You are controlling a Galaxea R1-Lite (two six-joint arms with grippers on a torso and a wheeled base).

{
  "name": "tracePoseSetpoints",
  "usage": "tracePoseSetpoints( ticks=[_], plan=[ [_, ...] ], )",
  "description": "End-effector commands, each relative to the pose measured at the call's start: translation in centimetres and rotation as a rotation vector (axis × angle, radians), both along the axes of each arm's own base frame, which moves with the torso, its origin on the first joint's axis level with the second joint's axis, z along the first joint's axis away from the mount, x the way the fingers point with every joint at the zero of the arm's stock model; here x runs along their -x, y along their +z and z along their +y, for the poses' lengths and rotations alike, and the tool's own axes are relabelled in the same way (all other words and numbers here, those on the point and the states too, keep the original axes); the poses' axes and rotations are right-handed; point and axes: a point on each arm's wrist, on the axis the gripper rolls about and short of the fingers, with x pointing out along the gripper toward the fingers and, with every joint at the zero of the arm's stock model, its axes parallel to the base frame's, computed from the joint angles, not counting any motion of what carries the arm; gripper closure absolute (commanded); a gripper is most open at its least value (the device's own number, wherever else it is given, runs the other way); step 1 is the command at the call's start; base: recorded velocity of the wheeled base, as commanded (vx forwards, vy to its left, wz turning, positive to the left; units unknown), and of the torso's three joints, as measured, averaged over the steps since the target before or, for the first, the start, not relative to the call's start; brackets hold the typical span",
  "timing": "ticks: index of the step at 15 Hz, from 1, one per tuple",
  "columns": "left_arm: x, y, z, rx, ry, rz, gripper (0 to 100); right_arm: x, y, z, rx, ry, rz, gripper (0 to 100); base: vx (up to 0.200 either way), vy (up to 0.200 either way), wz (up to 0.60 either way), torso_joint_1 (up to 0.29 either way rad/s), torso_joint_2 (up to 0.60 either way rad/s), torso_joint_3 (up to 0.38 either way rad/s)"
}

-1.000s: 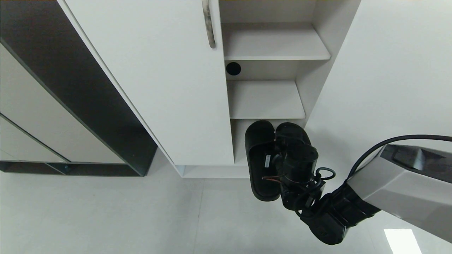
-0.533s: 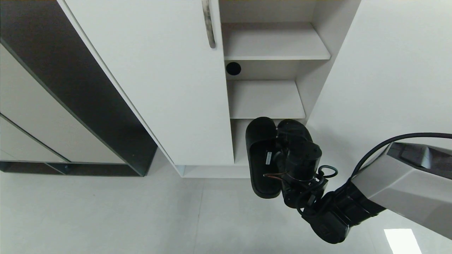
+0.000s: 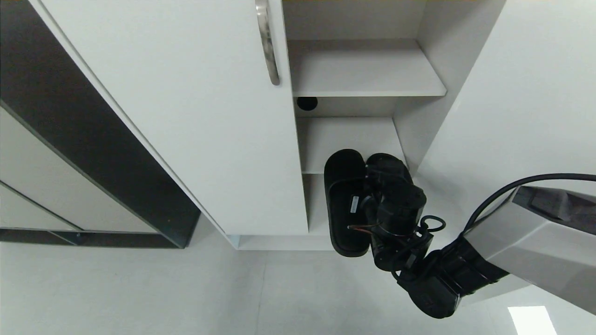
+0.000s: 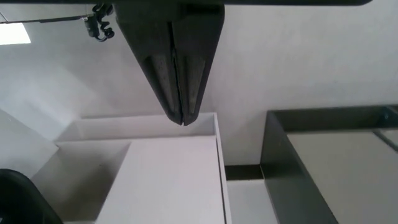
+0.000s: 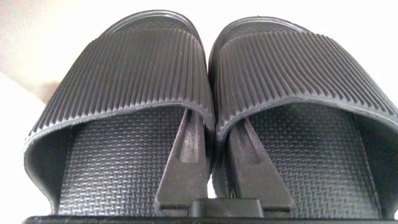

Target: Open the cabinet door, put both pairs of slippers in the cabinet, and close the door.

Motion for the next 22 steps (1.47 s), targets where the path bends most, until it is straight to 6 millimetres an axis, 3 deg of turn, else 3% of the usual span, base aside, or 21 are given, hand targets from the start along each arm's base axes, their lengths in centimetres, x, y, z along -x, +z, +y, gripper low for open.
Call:
tracePoseSetpoints(
  ticks=[1, 4, 11, 15, 22],
  plan=[
    [0.0, 0.0, 0.0, 0.0, 0.0, 0.002, 100, -0.2, -0.4, 0.0, 0.006, -0.002, 0.007, 100, 0.2, 0.0, 0.0, 0.002, 0.01, 0.002],
    [0.0, 0.0, 0.0, 0.001, 0.001, 0.001, 100, -0.5, -1.2, 0.4, 0.015, -0.001, 0.018, 100, 0.2, 0.0, 0.0, 0.002, 0.0, 0.001],
    [0.0, 0.0, 0.0, 0.0, 0.0, 0.002, 100, -3.2, -2.3, 0.5, 0.007, -0.039, 0.013, 100, 0.0, 0.0, 0.0, 0.0, 0.0, 0.0],
    [0.0, 0.0, 0.0, 0.0, 0.0, 0.002, 100, -6.2, -1.4, 0.9, 0.002, -0.074, 0.009, 100, 0.0, 0.0, 0.0, 0.0, 0.0, 0.0],
    [0.0, 0.0, 0.0, -0.002, 0.0, 0.002, 100, -9.2, 0.6, 0.3, 0.006, -0.114, 0.016, 100, 0.0, 0.0, 0.0, 0.0, 0.0, 0.0]
  ],
)
